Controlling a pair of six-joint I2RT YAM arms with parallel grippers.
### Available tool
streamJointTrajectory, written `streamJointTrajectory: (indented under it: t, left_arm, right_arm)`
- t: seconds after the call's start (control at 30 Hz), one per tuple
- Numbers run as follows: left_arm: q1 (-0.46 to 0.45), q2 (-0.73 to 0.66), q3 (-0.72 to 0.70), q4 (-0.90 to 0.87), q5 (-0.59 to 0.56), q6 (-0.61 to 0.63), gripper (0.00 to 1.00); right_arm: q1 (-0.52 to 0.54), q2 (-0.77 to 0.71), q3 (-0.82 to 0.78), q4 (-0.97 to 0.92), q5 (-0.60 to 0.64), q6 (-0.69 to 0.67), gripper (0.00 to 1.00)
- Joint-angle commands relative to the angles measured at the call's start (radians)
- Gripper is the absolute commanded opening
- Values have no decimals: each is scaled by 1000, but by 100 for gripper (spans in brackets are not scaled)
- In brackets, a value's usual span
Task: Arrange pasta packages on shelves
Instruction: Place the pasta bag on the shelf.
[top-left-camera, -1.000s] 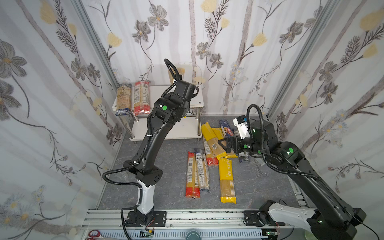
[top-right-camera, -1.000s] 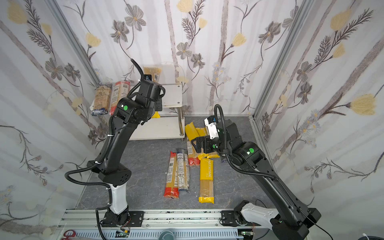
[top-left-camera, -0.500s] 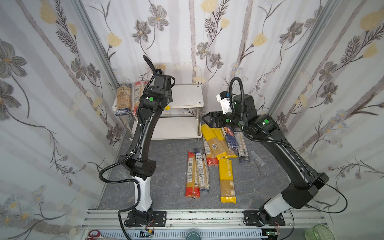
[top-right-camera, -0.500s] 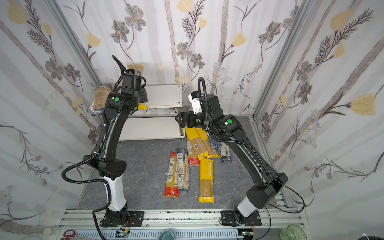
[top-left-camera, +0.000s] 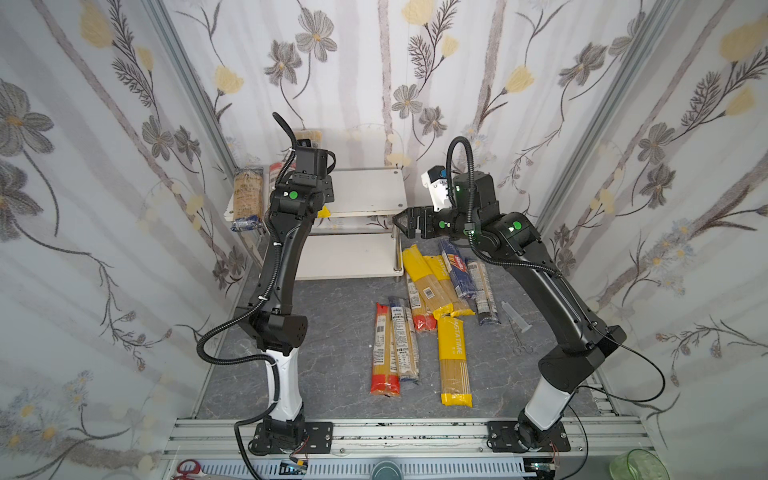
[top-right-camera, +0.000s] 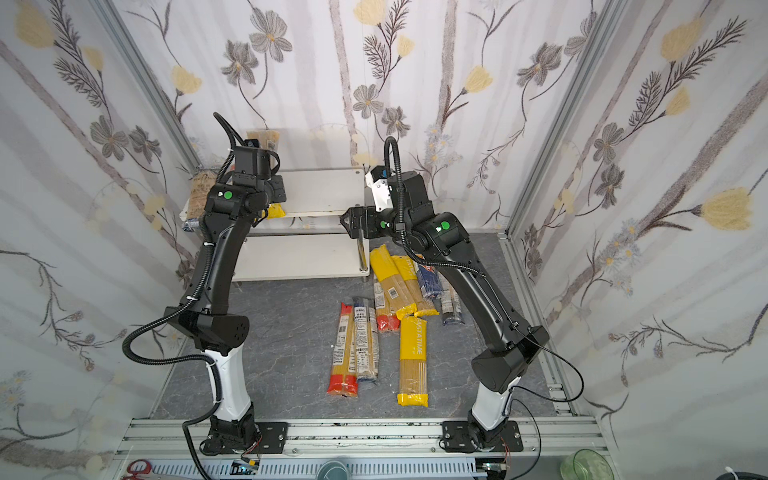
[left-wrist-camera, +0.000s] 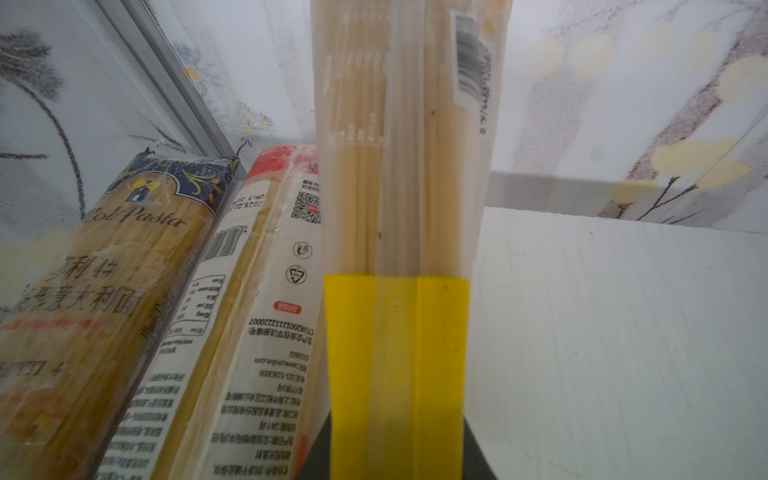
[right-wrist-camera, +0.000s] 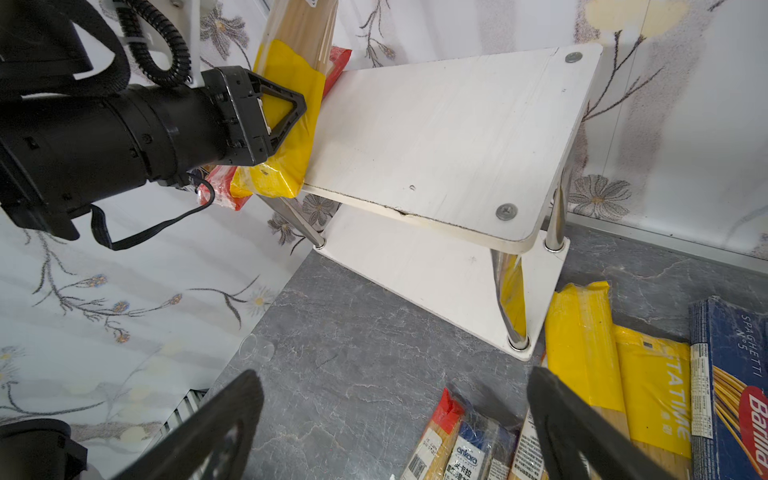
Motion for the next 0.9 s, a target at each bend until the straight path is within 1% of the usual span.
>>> streamJointTrajectory:
  t: [0.0, 0.1, 0.13, 0.33, 0.53, 0.67, 0.87]
  left_arm:
    - [8, 5, -7, 100, 6, -26, 31]
    - [8, -1, -26, 99, -1, -29, 39]
    - [8, -6, -35, 96, -2, -29, 39]
    - [7, -32, -76, 94, 34, -71, 39]
    - [7, -65, -144, 89, 43, -108, 38]
    - [7, -89, -186, 85, 28, -120, 39]
    - [7, -117, -222, 70, -8, -102, 39]
  right_arm:
    - [-9, 9, 7, 5, -12, -5, 100]
    - [-20, 10, 7, 4, -18, -7, 100]
    - [-24, 11, 7, 3, -19, -6, 100]
    - [-38, 20, 7, 1, -37, -8, 100]
    - [-45, 26, 7, -7, -50, -13, 100]
    - [-49, 30, 8, -9, -59, -14, 100]
    - [-51, 37, 7, -10, -72, -11, 100]
